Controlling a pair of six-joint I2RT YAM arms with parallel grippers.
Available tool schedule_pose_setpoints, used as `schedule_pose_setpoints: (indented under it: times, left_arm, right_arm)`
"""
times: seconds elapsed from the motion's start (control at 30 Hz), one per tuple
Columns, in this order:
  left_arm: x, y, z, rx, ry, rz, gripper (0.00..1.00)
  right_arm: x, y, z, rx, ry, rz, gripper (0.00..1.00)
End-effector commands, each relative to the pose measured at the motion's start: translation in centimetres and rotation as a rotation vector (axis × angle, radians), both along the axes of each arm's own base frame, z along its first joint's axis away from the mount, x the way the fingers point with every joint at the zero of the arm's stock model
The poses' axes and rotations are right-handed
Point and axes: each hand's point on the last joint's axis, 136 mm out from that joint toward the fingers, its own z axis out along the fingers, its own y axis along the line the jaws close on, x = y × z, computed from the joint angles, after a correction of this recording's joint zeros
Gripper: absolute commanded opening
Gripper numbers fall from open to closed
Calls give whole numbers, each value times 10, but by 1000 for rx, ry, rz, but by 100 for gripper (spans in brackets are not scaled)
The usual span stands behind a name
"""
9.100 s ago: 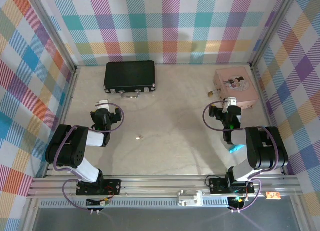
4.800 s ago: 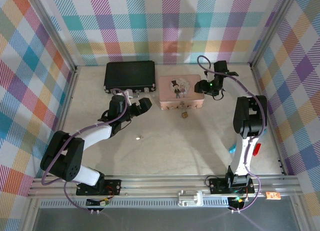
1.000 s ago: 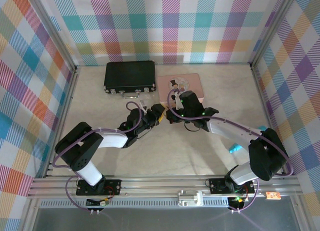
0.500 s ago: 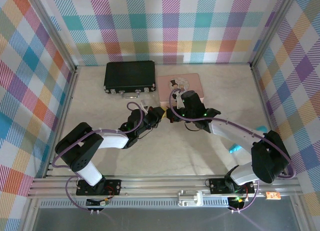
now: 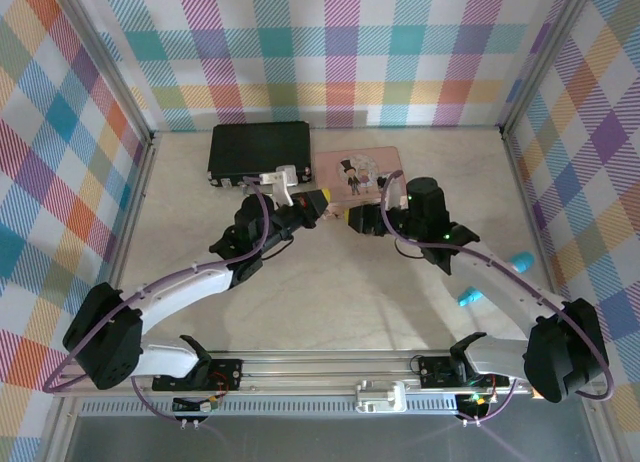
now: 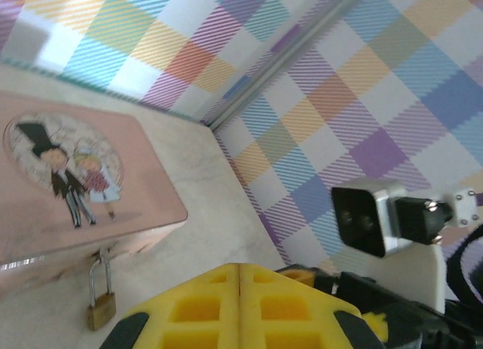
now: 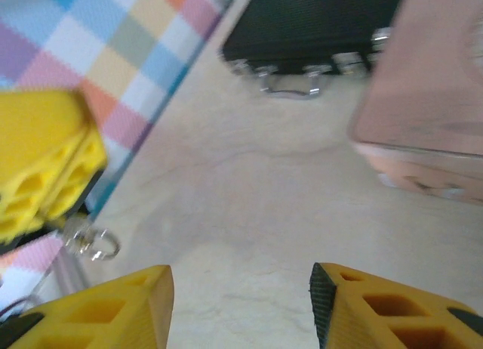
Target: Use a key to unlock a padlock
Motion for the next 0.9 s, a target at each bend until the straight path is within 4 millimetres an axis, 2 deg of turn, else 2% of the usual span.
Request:
schedule_pose_setpoints:
  times: [0.0, 0.2, 0.33, 0.67, 0.87]
  left_arm:
    - [-7, -7, -6, 127, -84, -100, 0]
    - [-3, -13, -1, 73, -68, -129, 0]
    - [-5, -15, 4, 43, -72, -142, 0]
    - [-10, -16, 16, -38, -72, -165, 0]
    - [-11, -16, 18, -82, -74, -166, 0]
  right_arm:
    - [-25, 22, 39, 174, -97, 202, 48]
    - [-28, 27, 44, 214, -120, 243, 44]
    - [-23, 30, 34, 212, -93, 243, 42]
    - [-18, 36, 25, 221, -74, 258, 40]
    - [-19, 41, 28, 238, -64, 294, 25]
